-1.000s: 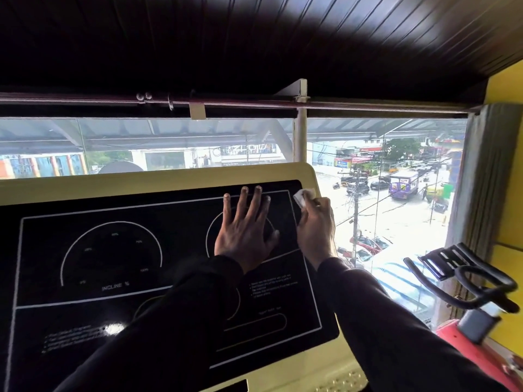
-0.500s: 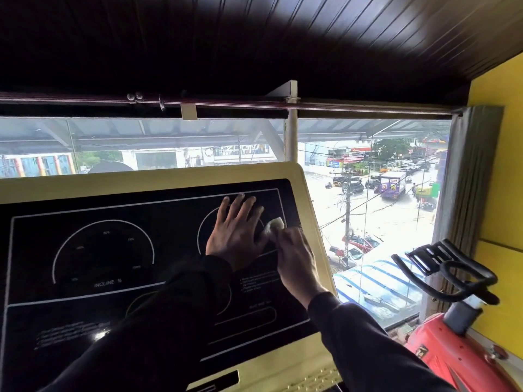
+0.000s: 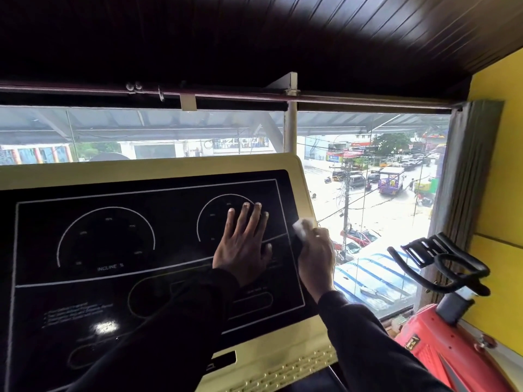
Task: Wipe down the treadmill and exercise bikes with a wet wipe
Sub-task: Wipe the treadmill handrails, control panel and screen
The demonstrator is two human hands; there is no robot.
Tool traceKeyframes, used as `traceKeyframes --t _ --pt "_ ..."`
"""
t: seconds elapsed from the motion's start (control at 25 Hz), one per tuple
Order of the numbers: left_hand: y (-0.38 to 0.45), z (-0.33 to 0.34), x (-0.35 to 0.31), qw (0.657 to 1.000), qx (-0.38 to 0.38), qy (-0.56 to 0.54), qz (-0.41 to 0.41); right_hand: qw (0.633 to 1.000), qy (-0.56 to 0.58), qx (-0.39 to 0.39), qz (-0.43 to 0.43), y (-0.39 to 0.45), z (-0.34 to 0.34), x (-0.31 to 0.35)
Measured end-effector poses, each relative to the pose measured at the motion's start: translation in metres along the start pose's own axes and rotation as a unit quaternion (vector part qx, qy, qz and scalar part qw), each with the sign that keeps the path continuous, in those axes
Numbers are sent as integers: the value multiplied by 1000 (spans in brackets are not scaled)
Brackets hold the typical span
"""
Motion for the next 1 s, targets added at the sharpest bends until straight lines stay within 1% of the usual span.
traceKeyframes --t 0.04,0.08,0.2,0.24,0.28,0.36,0.4,0.44,0.56,0.6,0.64,0.72,0.76,0.8,0.88,0.92,0.96,1.0 --pt "0 1 0 1000 1 3 -2 999 -7 -25 32 1 -3 -3" --pt "-1 2 0 1000 5 5 -3 999 -13 -23 25 -2 -1 2" --pt "-2 4 -1 1000 6 8 -3 990 16 45 -134 -34 15 26" --pt "-1 4 0 1000 6 6 -4 987 19 51 -153 -37 14 22" --pt "-1 3 0 1000 5 3 -6 990 14 33 -138 -33 12 10" --pt "-2 3 0 1000 5 2 -10 999 0 -39 -24 -24 2 -17" --pt "-2 3 0 1000 7 2 -12 999 1 -48 25 -24 2 -19" --pt "-2 2 0 1000 12 1 -11 999 9 -33 28 -28 6 -12" --pt "1 -4 -1 999 30 -24 -9 993 43 50 -99 -53 16 14" --pt "-1 -7 -3 999 35 -41 -9 992 43 56 -105 -55 13 7" --pt "-6 -8 -6 997 40 -58 -10 996 32 38 -79 -51 7 -6" --pt "-24 -7 -18 997 37 -74 -9 999 6 -23 33 -46 -11 -27" --pt "-34 -4 -25 997 36 -70 -6 998 9 -29 55 -47 -14 -26" --pt "-43 0 -30 997 37 -61 -3 999 21 -12 35 -51 -10 -17" --pt "-51 8 -35 999 28 -30 3 995 38 51 -74 -71 1 5" --pt "-51 10 -35 1000 25 -18 3 991 30 69 -110 -80 3 5" --pt "-51 11 -36 1000 26 -15 2 990 18 68 -120 -81 2 -3" --pt "-50 11 -36 999 28 -16 2 995 8 43 -86 -76 -2 -17"
Point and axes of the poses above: each hand's wrist, its own y-axis towards the middle knuckle, its own z-axis out of the palm, x = y × z, the point moved 6 cm from there along y, towards the middle knuckle, and after that the axes turned 5 degrees about -z, right-handed, at the moved point
